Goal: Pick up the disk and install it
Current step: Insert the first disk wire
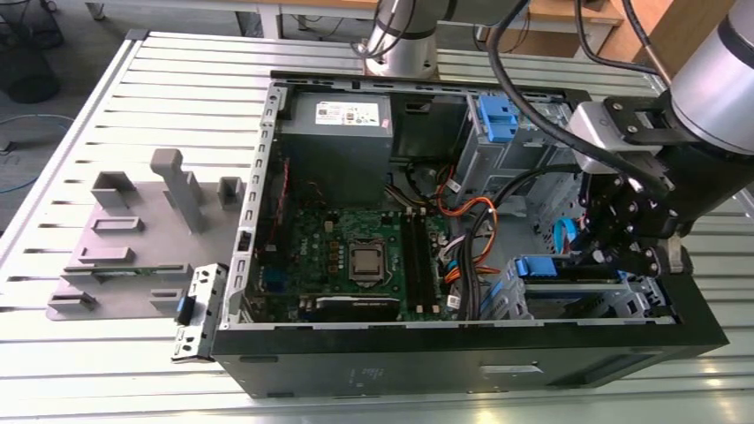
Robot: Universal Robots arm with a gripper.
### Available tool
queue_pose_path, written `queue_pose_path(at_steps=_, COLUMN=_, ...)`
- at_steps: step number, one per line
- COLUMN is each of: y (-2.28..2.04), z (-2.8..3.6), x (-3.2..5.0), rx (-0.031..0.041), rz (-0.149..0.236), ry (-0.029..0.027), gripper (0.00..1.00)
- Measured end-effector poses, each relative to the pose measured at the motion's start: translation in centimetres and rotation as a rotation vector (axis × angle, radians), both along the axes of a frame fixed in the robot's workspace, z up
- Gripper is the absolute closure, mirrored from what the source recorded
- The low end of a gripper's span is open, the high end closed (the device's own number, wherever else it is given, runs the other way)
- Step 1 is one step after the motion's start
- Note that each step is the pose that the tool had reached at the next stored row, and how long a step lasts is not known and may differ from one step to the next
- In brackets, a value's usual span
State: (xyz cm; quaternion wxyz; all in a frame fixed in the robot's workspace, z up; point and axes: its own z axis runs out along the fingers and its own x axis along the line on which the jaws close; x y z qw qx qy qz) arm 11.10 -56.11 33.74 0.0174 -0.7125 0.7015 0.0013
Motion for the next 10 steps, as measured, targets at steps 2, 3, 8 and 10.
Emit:
queue_pose_path(at_steps=2, y=0.0, z=0.67, x=0.0, rx=-0.0001, rz=0.0, ry=0.0, gripper=0.76)
queue_pose_path(at_steps=3, y=0.0, z=0.96, x=0.0, rx=-0.0002, rz=0.0, ry=0.0, gripper=0.76)
queue_pose_path(at_steps=8, y=0.0, z=1.4, x=0.0, rx=0.0001, rz=0.0, ry=0.0, gripper=0.76)
queue_pose_path(at_steps=10, y=0.0, z=1.41, x=0.16, rx=-0.0002, rz=0.0, ry=0.0001, gripper=0.76)
